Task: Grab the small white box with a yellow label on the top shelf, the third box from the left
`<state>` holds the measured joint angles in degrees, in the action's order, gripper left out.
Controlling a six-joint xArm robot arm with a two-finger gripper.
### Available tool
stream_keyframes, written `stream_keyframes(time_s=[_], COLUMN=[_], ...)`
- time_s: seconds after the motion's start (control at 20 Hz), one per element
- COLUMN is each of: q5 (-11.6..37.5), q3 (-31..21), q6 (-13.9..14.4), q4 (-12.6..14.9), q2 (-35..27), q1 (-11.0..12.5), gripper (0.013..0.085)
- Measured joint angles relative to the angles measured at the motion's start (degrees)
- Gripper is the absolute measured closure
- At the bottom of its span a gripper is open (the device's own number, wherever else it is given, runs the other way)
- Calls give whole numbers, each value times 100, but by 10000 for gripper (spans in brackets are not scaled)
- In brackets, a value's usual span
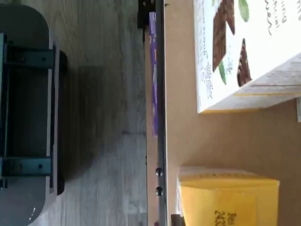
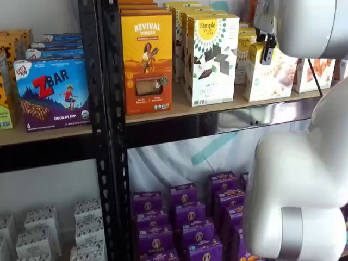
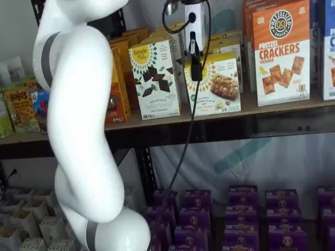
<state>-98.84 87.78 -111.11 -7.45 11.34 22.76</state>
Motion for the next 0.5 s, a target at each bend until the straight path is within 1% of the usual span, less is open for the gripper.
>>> stream_keyframes(time_s=[0.1, 0.35, 0.5], q5=[-40, -302, -432], q3=[-45, -53, -128], q6=[-9, -22, 4], q4=[-12, -139, -157], q2=[66, 200, 358], q1=[15, 73, 64], gripper=[690, 690, 690])
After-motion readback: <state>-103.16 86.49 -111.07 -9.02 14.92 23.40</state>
